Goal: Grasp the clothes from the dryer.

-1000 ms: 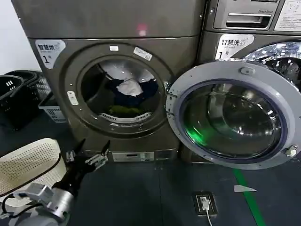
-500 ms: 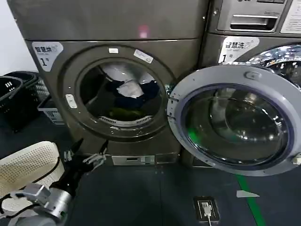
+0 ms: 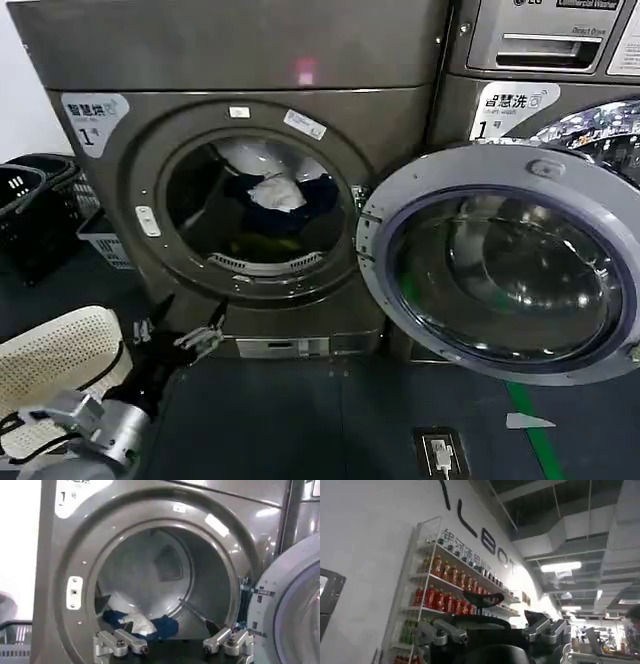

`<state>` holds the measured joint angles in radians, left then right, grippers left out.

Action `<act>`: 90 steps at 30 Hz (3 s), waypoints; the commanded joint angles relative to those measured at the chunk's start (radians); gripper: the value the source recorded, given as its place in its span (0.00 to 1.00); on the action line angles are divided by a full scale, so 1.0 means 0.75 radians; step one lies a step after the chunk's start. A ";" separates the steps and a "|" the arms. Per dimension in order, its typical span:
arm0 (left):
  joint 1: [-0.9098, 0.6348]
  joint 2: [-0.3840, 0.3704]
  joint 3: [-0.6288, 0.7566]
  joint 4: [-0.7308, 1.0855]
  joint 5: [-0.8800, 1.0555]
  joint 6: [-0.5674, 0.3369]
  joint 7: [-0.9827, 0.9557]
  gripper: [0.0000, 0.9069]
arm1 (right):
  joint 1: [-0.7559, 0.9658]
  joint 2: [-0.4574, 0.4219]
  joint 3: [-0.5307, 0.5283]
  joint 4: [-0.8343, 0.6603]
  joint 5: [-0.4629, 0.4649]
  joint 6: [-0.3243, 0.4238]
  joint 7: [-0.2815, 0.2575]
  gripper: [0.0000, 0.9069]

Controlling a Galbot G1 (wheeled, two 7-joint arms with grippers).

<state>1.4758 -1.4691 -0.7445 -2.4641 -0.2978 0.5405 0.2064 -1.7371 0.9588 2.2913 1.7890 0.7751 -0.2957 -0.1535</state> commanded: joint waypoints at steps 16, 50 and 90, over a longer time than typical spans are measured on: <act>-0.016 -0.008 0.002 0.020 0.001 0.000 0.000 1.00 | 0.005 0.009 -0.002 0.002 -0.003 0.002 -0.003 1.00; -0.274 0.081 0.073 0.308 -0.035 -0.108 -0.026 1.00 | -0.020 0.029 0.013 0.053 0.015 -0.001 0.006 1.00; -1.565 0.037 0.450 2.000 0.019 -0.400 -0.086 1.00 | -0.072 0.022 0.083 0.117 0.087 -0.014 0.003 1.00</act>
<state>0.4964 -1.4359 -0.4349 -1.2681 -0.3090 0.2931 0.1389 -1.7914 0.9778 2.3532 1.8755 0.8395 -0.3064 -0.1529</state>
